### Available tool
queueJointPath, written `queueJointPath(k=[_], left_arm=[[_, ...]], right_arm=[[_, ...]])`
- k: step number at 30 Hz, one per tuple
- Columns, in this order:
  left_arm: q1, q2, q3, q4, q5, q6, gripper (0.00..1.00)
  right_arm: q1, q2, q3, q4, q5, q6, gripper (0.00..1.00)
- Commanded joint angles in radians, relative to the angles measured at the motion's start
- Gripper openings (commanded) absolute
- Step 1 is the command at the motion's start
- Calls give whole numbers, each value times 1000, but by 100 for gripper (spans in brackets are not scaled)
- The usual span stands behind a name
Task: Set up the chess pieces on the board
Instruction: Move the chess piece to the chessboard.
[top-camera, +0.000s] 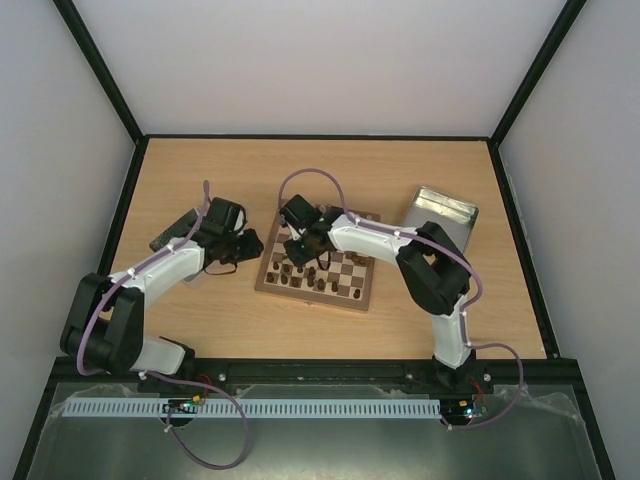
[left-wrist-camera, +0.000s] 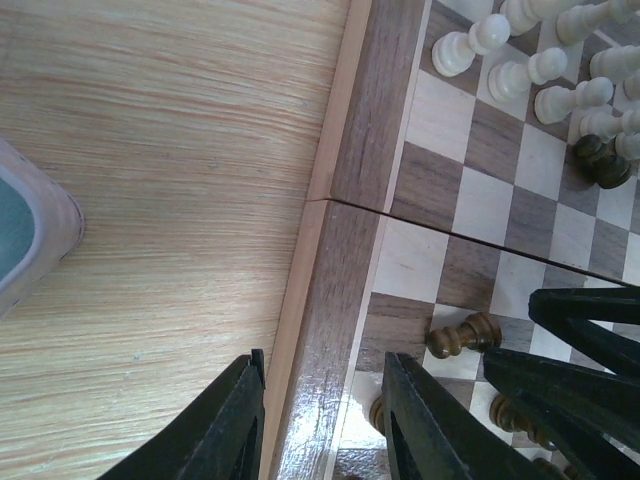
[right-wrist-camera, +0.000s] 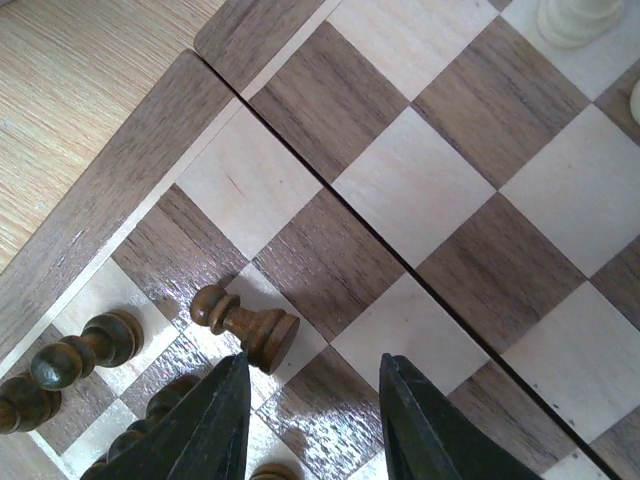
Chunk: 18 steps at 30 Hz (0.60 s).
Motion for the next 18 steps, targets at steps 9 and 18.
queueJointPath(k=[9,18], left_arm=[[10,-13,-13,26,22,10,36],[10,2,-17,54,34,-16,37]], right_arm=[[9,60,76,-38,35,-30,32],[13,78,94,-14,45,-28,28]])
